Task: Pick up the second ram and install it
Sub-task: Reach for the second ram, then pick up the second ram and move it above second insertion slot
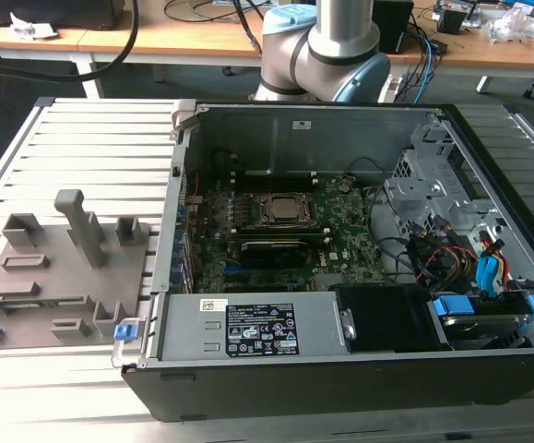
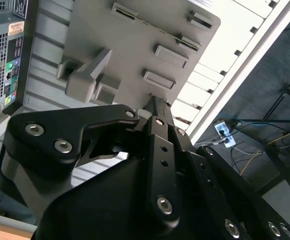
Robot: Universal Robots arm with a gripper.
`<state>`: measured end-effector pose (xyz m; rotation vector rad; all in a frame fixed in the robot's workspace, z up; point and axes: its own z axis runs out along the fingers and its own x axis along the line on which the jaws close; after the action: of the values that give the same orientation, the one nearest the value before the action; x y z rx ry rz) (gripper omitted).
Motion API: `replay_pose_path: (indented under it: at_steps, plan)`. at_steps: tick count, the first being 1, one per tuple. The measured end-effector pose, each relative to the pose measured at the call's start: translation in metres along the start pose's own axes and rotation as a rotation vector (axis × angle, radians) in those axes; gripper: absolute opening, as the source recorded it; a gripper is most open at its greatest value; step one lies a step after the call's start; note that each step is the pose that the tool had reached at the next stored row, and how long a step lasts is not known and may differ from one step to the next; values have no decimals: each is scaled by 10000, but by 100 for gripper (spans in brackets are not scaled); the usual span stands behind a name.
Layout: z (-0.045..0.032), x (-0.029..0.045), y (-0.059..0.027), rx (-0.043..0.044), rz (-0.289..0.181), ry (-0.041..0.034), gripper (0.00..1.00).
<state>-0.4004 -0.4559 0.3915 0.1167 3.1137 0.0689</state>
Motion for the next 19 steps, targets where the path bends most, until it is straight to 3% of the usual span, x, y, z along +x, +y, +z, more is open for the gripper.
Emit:
replay_pose_path:
  at_steps: [3,5,19]
  plan:
    - [1,-11,-77,0,-1,0,11]
    - [3,-60,-74,-1,-1,0,11]
    - [3,-66,-74,0,-23,1,11]
